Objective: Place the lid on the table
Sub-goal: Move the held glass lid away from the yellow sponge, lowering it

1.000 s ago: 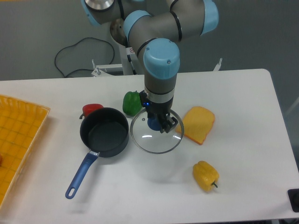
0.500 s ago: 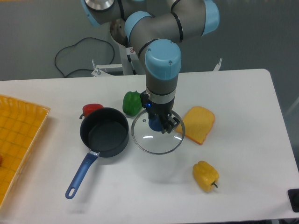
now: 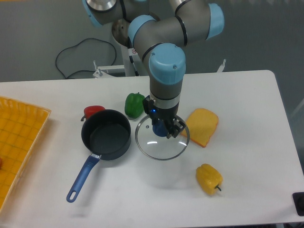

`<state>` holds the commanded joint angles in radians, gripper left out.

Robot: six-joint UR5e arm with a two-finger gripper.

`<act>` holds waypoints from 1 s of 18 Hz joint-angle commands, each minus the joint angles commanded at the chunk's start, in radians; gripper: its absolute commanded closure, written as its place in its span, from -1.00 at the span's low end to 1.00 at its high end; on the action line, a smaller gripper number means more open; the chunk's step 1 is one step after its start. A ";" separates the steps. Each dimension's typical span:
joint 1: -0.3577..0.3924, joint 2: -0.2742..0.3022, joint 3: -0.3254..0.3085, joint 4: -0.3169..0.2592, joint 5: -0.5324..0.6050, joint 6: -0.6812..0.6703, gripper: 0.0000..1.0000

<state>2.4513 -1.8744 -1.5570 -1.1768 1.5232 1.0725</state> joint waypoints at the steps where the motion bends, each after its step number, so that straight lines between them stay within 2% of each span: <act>1: 0.000 -0.008 0.002 0.005 0.000 -0.014 -0.01; 18: -0.022 -0.106 -0.009 0.006 0.008 -0.063 -0.02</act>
<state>2.4298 -1.9803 -1.5662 -1.1704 1.5309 1.0094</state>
